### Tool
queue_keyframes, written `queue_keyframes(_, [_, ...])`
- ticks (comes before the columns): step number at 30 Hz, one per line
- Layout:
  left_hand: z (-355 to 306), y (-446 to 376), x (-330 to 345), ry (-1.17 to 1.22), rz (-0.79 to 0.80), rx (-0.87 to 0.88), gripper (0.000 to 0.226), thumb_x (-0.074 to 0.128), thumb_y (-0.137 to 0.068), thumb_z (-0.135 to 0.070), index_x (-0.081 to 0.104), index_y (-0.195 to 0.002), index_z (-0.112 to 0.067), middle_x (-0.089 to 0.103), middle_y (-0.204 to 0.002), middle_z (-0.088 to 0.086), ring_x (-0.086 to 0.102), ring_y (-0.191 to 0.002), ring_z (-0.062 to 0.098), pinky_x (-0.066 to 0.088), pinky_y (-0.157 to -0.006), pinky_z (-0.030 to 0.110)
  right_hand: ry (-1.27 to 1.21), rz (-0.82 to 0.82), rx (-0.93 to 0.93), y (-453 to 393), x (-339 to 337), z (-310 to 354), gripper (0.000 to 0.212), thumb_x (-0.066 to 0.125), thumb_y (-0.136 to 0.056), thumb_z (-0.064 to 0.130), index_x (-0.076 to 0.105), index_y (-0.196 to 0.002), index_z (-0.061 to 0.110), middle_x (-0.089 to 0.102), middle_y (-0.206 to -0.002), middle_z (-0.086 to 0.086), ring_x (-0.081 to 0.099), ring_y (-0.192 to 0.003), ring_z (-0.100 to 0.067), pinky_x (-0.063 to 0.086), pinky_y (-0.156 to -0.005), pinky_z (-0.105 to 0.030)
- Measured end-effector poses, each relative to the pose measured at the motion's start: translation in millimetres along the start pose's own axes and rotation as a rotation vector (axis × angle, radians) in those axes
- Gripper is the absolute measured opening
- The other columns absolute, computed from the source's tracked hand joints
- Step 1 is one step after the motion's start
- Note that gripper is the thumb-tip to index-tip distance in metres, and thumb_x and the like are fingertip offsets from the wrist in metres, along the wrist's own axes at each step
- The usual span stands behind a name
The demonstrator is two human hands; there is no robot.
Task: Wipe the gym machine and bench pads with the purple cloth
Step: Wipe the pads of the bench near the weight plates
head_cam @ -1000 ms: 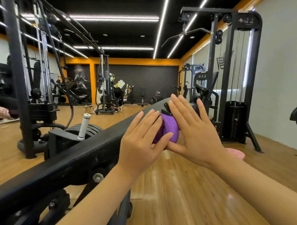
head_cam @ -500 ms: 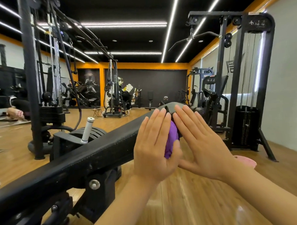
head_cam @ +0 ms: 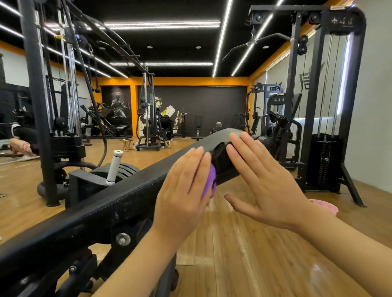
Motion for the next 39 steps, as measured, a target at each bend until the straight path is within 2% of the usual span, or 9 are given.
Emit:
queue_keyframes(3, [1,4,2,-0.038,-0.021,-0.032,0.039,0.053,-0.104,-0.012,0.047,-0.138,0.006,0.057,-0.135,0.026,0.051,-0.13,0.035,0.045,-0.109,0.044,-0.008,-0.028,0.005,-1,3,1,0.08,0.052,-0.095,0.047,0.019,-0.155,0.005,0.014,-0.163,-0.014,0.008,-0.152,-0.03,0.015,-0.123,-0.047])
queue_keyframes(7, [-24,-30,23,0.036,-0.089,-0.114,0.033,0.058,-0.101,-0.01,0.059,-0.129,0.009,0.064,-0.126,0.023,0.058,-0.123,0.032,0.048,-0.107,0.042,-0.059,-0.072,0.018,-2,5,1,0.074,0.05,-0.097,0.042,0.022,-0.153,0.002,0.018,-0.162,-0.014,0.012,-0.151,-0.029,0.019,-0.122,-0.049])
queue_keyframes(10, [-20,-28,19,0.046,-0.069,-0.069,0.032,0.056,-0.103,-0.01,0.06,-0.129,0.008,0.064,-0.126,0.023,0.06,-0.122,0.033,0.048,-0.106,0.041,-0.051,-0.079,0.01,-2,5,1,0.073,0.051,-0.097,0.038,0.022,-0.153,0.002,0.018,-0.162,-0.014,0.013,-0.151,-0.03,0.018,-0.122,-0.048])
queue_keyframes(15, [17,19,-9,-0.012,-0.021,-0.013,0.036,0.053,-0.104,-0.009,0.047,-0.137,0.004,0.058,-0.134,0.024,0.05,-0.132,0.033,0.042,-0.112,0.042,-0.006,-0.07,0.014,1,5,2,0.073,0.051,-0.096,0.037,0.02,-0.153,0.004,0.018,-0.162,-0.014,0.012,-0.151,-0.03,0.015,-0.123,-0.046])
queue_keyframes(21, [-1,-6,13,0.033,-0.108,-0.103,0.031,0.055,-0.102,-0.006,0.058,-0.128,0.01,0.064,-0.125,0.024,0.057,-0.123,0.031,0.05,-0.104,0.043,-0.008,-0.156,0.039,0,18,8,0.074,0.054,-0.094,0.035,0.021,-0.151,0.0,0.017,-0.16,-0.019,0.01,-0.15,-0.037,0.017,-0.121,-0.054])
queue_keyframes(27, [0,-10,12,0.034,-0.117,-0.076,0.03,0.055,-0.103,-0.009,0.062,-0.125,0.009,0.066,-0.124,0.022,0.061,-0.119,0.03,0.048,-0.107,0.039,-0.002,-0.278,0.098,-3,38,13,0.077,0.053,-0.093,0.035,0.017,-0.151,0.0,0.017,-0.159,-0.019,0.008,-0.15,-0.038,0.014,-0.12,-0.058])
queue_keyframes(30, [5,-8,9,0.061,-0.052,-0.122,0.039,0.055,-0.103,-0.018,0.056,-0.134,0.006,0.057,-0.136,0.025,0.056,-0.127,0.034,0.047,-0.108,0.04,-0.014,-0.268,0.106,-3,36,14,0.076,0.052,-0.093,0.035,0.017,-0.151,0.001,0.016,-0.159,-0.017,0.009,-0.15,-0.038,0.015,-0.12,-0.058])
queue_keyframes(34, [18,9,-5,0.115,0.01,-0.257,0.058,0.046,-0.105,-0.038,0.035,-0.146,0.001,0.048,-0.146,0.024,0.047,-0.137,0.034,0.038,-0.116,0.041,-0.005,-0.206,0.075,0,26,12,0.074,0.051,-0.094,0.036,0.019,-0.151,0.001,0.015,-0.16,-0.015,0.009,-0.151,-0.036,0.013,-0.121,-0.055])
queue_keyframes(39, [13,0,2,0.071,-0.004,-0.138,0.044,0.048,-0.106,-0.027,0.043,-0.138,0.004,0.058,-0.135,0.025,0.053,-0.131,0.035,0.037,-0.116,0.044,-0.034,-0.18,0.083,0,24,11,0.076,0.054,-0.092,0.034,0.019,-0.151,0.002,0.016,-0.161,-0.016,0.009,-0.151,-0.036,0.014,-0.12,-0.057])
Point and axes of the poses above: each hand's wrist, its own y-axis away from the middle knuckle, its own x-axis out of the palm, z = x × y, the point moved 2 cm from there along -y, towards the middle knuckle
